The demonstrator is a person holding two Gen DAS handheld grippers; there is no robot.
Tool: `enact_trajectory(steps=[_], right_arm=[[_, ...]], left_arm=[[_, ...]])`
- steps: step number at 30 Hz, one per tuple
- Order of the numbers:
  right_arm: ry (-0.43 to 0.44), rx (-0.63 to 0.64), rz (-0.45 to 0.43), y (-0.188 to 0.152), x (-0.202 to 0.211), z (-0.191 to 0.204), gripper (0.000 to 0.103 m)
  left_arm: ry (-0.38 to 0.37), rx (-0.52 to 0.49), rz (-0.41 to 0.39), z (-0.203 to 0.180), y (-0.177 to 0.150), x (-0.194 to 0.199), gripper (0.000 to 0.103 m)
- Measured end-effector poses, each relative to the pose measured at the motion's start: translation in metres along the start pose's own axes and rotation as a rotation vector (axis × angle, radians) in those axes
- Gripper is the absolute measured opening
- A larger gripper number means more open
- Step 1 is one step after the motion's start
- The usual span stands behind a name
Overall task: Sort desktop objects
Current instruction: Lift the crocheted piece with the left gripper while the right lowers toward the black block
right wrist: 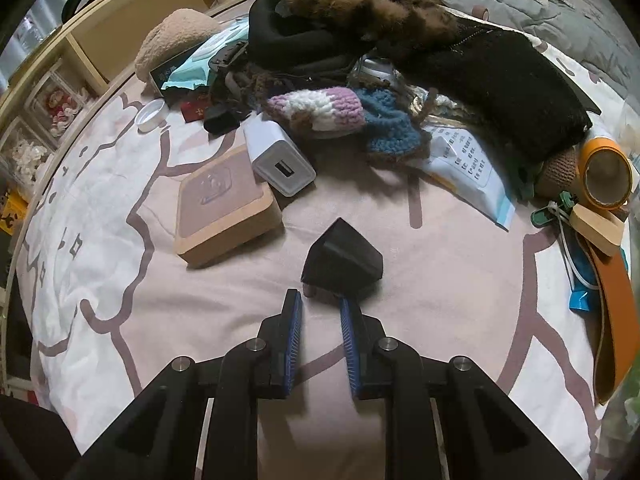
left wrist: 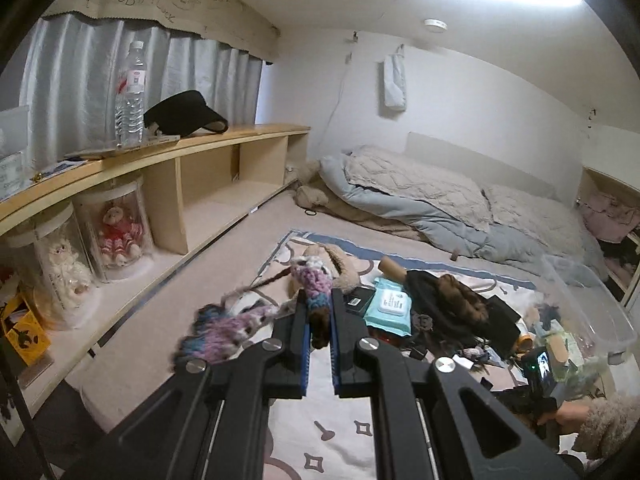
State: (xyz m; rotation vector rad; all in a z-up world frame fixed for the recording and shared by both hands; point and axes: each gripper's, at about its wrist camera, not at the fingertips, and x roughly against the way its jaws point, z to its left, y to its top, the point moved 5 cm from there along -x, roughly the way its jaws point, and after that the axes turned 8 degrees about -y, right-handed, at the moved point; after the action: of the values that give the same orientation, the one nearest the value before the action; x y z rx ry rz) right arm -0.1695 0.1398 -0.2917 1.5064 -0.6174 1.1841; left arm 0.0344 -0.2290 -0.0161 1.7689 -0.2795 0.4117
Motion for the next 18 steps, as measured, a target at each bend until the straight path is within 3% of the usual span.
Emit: enact_trajectory(steps=[10,18], right_arm=[[0.004,-0.003,-0.001,0.002,-0.001,0.002,0.02],[0.013,-0.012,-0.005,0.001,-0.001,0.001,0.02]], left_arm=[[-0.111,0.0,0.091,-0.037,-0.02,-0.029,0.009],[-0.181,-0.003,0.238,-0.064,-0.063,-0.076,0.009]])
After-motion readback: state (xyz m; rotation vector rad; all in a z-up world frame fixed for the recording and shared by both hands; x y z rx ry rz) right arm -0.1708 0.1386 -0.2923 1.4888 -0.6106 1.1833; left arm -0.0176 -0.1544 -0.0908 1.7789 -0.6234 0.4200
